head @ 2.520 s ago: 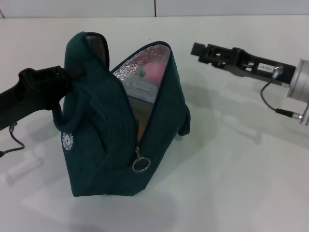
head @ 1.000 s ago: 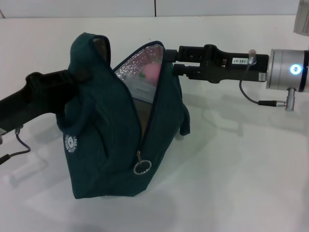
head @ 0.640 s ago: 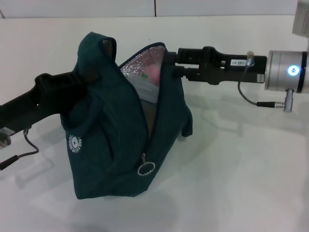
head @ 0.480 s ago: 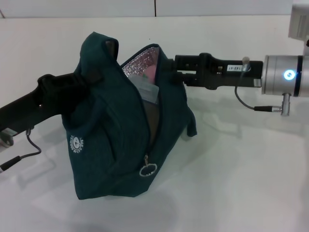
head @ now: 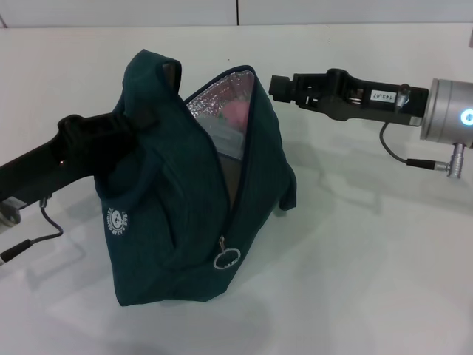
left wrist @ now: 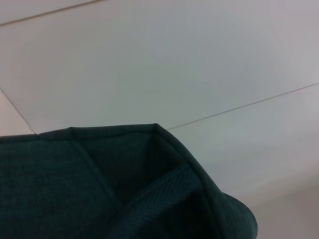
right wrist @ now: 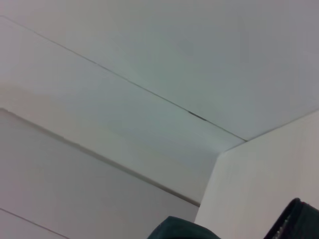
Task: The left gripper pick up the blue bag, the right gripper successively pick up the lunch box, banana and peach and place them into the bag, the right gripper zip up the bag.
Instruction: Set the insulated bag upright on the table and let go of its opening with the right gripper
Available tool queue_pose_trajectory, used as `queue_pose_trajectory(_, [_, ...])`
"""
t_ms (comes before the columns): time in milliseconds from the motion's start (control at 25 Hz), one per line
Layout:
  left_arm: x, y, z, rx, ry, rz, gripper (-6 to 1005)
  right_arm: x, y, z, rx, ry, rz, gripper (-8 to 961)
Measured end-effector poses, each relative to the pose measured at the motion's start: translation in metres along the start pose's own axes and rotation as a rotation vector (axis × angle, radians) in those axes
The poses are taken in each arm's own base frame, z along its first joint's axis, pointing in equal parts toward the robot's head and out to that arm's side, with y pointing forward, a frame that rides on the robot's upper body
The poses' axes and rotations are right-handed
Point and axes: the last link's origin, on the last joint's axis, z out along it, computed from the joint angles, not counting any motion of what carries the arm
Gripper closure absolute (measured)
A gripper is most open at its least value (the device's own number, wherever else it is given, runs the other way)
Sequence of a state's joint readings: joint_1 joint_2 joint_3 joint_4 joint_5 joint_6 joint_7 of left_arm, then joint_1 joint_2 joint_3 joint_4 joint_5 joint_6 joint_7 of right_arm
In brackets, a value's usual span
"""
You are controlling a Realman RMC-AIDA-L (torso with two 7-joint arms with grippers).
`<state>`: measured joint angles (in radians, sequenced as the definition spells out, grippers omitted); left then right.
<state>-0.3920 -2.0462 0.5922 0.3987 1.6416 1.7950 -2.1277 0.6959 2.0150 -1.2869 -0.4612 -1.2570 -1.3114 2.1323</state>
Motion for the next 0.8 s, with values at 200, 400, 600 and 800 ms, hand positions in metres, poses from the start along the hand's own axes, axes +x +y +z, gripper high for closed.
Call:
queue_pose_trajectory(200, [0.0010,0.0003,0.0006,0.000,-0.001,0.003,962,0.0004,-0.0001,0.0010,0.002,0.009,-0.003,772])
queue_pose_trajectory(400, [0.0017,0.0004,0.0004,0.001,-0.002,0.004,963,0.0005,-0.0008,0.0016,0.006,0.009,-0.003,907])
queue_pose_trajectory(600, [0.0017,0.0004,0.0003,0.002,-0.002,0.005,963,0.0014,-0.0012,0.0022,0.008,0.011,-0.002,929])
queue_pose_trajectory(800, [0.0006,-0.0002,-0.0011,0.005,0.000,0.008,963,0.0006,-0.0021,-0.0014,0.006,-0.007,0.013,904])
